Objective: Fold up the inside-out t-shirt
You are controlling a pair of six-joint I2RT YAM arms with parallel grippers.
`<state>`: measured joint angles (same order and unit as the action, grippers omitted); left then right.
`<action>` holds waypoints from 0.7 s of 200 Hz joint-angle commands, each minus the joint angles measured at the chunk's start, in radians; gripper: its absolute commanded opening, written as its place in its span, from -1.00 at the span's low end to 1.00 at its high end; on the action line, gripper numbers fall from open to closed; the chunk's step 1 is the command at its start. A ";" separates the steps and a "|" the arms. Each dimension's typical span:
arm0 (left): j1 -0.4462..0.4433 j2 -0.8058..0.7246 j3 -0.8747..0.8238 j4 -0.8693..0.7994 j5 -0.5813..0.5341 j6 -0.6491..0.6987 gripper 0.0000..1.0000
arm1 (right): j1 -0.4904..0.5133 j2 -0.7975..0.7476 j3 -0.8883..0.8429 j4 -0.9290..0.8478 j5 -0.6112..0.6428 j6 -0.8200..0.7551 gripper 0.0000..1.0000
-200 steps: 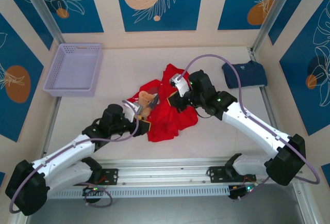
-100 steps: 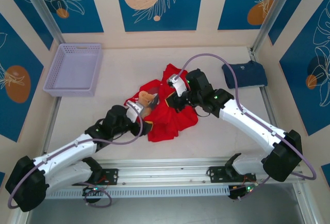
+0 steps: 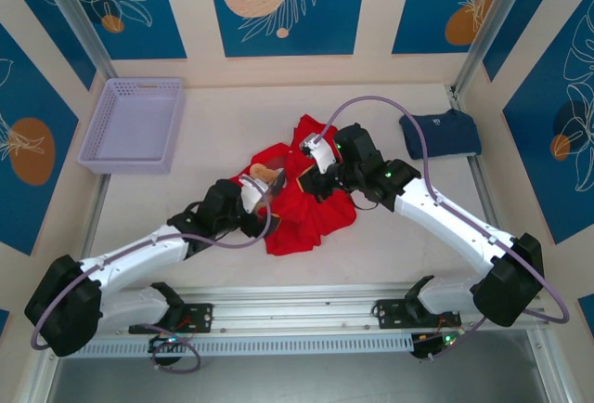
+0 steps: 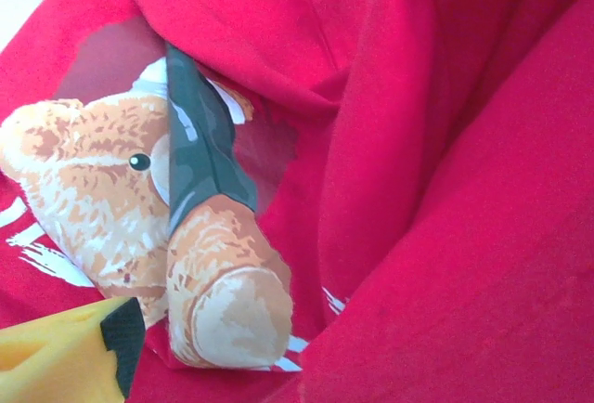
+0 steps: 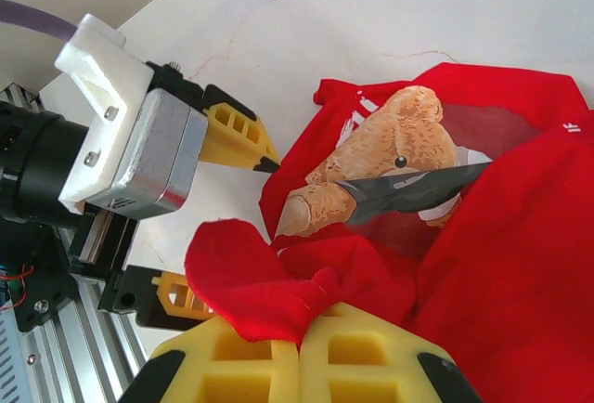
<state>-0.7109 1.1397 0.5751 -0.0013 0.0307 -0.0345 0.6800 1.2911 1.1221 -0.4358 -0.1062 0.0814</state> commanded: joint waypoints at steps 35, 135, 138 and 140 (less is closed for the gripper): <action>0.029 -0.036 0.015 -0.006 0.012 -0.022 0.49 | -0.007 -0.003 0.021 -0.001 -0.024 0.005 -1.00; 0.074 0.024 0.046 -0.019 0.195 -0.001 -0.06 | -0.007 0.001 0.021 0.004 -0.026 0.007 -1.00; 0.074 0.026 0.049 -0.019 0.199 0.001 -0.07 | -0.007 0.001 0.022 0.003 -0.026 0.007 -1.00; 0.075 0.027 0.049 -0.020 0.201 0.003 -0.06 | -0.007 0.003 0.022 0.004 -0.026 0.007 -1.00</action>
<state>-0.6453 1.1439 0.5865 -0.0086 0.1528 -0.0673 0.6792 1.2911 1.1221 -0.4355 -0.1062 0.0814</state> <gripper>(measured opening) 0.474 0.064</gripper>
